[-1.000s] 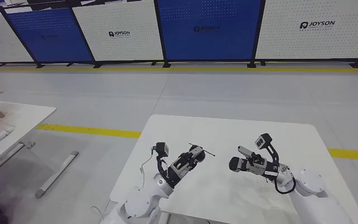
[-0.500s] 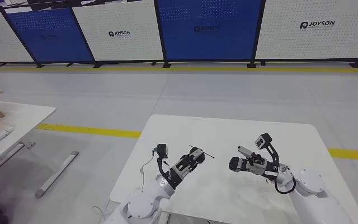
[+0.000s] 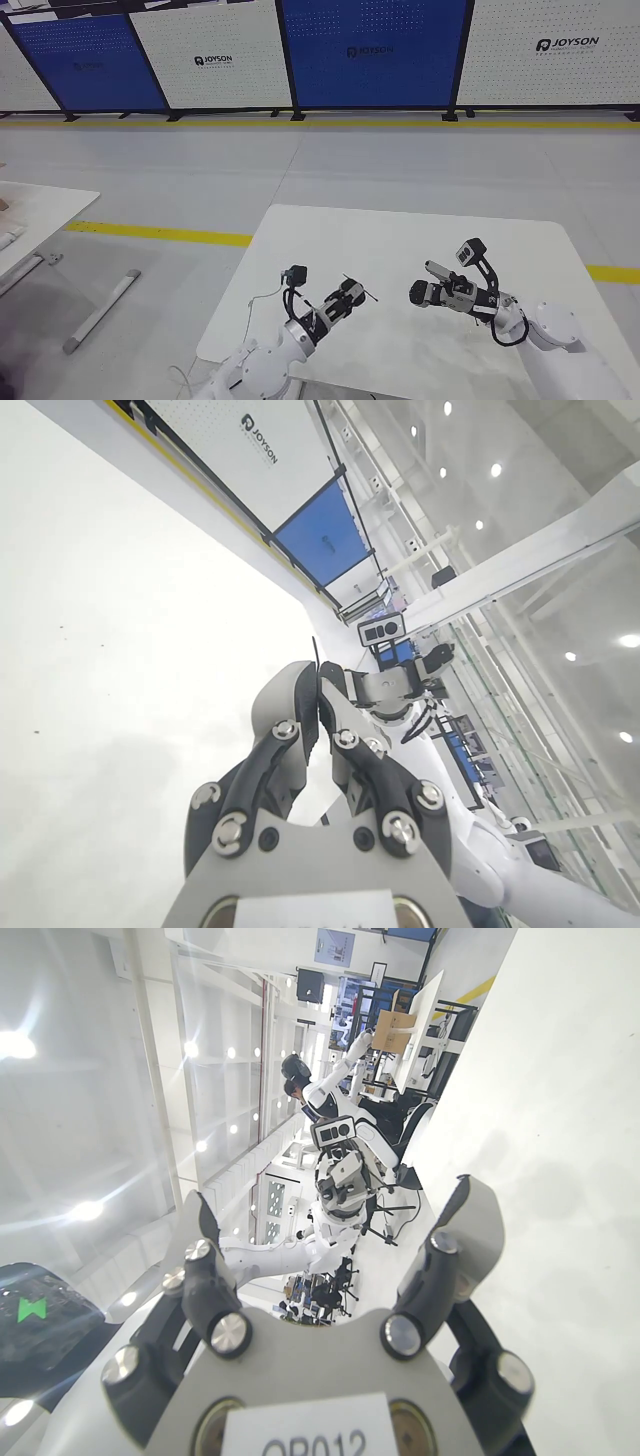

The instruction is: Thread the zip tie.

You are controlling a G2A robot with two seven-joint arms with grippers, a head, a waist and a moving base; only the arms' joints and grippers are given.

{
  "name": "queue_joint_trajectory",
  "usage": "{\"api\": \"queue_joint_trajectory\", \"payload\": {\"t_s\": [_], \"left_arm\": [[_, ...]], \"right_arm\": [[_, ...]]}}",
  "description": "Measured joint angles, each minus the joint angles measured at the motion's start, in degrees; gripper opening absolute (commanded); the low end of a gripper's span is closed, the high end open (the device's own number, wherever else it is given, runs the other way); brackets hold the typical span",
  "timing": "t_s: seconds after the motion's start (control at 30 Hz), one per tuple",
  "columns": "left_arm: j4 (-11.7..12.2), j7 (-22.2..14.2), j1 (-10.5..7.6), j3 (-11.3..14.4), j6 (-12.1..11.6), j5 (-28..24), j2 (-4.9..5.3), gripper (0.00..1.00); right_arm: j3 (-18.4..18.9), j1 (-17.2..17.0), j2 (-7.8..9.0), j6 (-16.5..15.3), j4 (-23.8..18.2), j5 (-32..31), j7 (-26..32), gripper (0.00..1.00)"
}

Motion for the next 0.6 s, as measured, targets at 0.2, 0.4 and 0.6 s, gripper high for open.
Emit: {"api": "queue_joint_trajectory", "payload": {"t_s": [0.2, 0.4, 0.6], "left_arm": [[-0.1, 0.0, 0.04, 0.0, 0.0, -0.5, -0.02, 0.0], [-0.1, 0.0, 0.04, 0.0, 0.0, -0.4, -0.02, 0.0], [-0.5, 1.1, 0.01, 0.2, -1.6, -1.6, -0.15, 0.0]], "right_arm": [[0.0, 0.0, 0.0, 0.0, 0.0, 0.0, 0.0, 1.0], [0.0, 0.0, 0.0, 0.0, 0.0, 0.0, 0.0, 1.0], [0.0, 0.0, 0.0, 0.0, 0.0, 0.0, 0.0, 1.0]]}}
